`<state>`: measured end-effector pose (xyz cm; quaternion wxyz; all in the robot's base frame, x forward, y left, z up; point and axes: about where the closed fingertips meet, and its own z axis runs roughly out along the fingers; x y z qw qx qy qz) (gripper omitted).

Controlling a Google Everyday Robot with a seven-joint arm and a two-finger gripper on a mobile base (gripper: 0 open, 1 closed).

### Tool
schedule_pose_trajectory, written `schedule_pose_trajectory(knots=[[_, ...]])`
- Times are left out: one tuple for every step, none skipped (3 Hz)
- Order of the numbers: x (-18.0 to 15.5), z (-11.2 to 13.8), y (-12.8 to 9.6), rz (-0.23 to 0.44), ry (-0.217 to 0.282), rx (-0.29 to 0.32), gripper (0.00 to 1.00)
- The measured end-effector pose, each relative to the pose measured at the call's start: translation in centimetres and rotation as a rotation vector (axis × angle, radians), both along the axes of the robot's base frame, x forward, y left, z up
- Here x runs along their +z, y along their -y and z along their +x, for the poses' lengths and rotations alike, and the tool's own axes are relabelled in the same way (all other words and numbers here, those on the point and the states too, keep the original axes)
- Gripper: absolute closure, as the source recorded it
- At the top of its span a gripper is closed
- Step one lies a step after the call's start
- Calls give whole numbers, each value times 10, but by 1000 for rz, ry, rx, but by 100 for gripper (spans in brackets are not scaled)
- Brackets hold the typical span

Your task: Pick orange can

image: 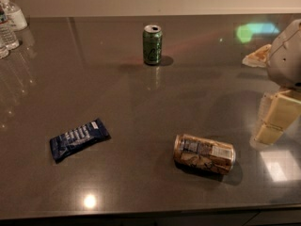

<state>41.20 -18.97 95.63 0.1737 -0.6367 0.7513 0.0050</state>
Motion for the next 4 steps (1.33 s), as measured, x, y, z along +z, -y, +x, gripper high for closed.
schedule_pose_trajectory(knots=[[-24, -12, -23, 31, -31, 46, 0], [-53, -22, -42, 23, -78, 55, 0], [-76, -29, -54, 7, -110, 42, 0], [-93, -37, -63, -10, -132, 37, 0]])
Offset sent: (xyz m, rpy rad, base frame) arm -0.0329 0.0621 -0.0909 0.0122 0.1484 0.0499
